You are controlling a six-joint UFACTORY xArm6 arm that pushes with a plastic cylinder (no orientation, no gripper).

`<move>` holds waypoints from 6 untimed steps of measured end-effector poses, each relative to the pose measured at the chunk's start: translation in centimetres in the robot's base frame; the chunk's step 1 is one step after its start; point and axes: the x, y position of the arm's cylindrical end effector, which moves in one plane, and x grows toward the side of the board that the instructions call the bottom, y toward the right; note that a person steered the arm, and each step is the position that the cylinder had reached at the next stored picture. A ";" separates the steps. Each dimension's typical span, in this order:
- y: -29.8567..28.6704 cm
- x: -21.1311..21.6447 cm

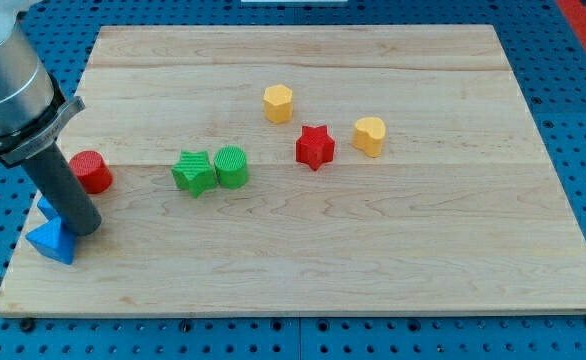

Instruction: Push the red star above the red circle

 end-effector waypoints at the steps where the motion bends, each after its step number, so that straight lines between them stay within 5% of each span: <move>1: 3.0 -0.1; 3: 9.2 0.6; 6: 9.0 -2.0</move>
